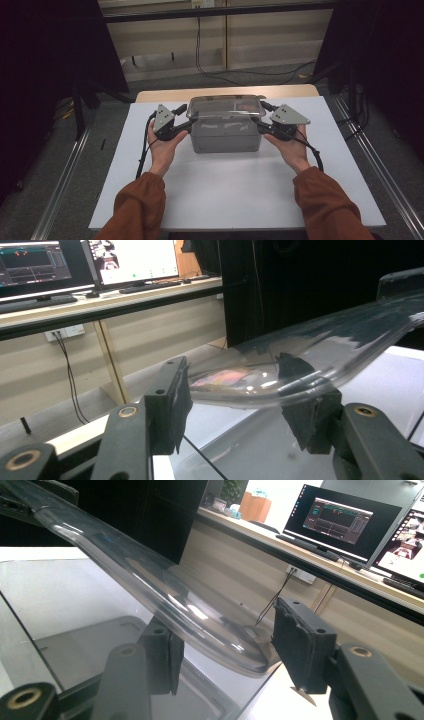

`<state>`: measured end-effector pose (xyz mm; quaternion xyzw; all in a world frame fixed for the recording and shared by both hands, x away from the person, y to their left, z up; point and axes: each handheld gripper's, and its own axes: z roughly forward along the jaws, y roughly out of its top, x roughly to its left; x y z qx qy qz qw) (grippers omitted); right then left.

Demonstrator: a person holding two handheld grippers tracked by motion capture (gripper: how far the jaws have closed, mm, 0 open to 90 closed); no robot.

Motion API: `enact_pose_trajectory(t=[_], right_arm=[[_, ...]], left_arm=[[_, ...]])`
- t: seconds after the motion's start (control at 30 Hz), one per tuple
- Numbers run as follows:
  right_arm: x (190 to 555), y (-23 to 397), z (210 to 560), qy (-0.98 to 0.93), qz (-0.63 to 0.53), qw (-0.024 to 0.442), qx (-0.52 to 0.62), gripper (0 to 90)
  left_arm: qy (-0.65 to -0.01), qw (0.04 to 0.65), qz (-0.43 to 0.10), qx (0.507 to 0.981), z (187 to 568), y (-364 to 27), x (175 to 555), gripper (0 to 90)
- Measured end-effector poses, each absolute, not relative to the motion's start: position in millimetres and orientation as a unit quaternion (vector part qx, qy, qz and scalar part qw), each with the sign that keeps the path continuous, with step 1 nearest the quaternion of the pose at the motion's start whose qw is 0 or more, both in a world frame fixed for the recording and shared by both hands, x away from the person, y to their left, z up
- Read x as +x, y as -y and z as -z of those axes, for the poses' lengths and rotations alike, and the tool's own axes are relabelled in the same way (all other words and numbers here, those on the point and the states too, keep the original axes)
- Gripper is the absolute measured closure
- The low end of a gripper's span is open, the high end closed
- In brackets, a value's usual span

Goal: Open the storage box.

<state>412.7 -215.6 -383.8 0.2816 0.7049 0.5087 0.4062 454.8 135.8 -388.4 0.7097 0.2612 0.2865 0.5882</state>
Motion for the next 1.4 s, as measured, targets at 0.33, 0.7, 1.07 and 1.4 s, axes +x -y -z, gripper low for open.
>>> enact_pose_trajectory(t=[0.33,0.7,1.07,1.4], right_arm=[[421,222,383,-0.691,-0.529,0.395,0.296,53.1],[428,224,378,-0.693,-0.533,0.386,0.294,56.9],[432,224,375,-0.686,-0.54,0.384,0.301,56.6],[440,223,369,-0.686,-0.542,0.383,0.298,56.8]], left_arm=[[-0.255,0.592,-0.288,0.708,382,-135,459,50.1],[-0.258,0.59,-0.292,0.707,379,-135,465,52.8],[-0.265,0.592,-0.29,0.704,375,-134,471,51.4],[-0.27,0.586,-0.3,0.703,372,-135,481,50.1]])
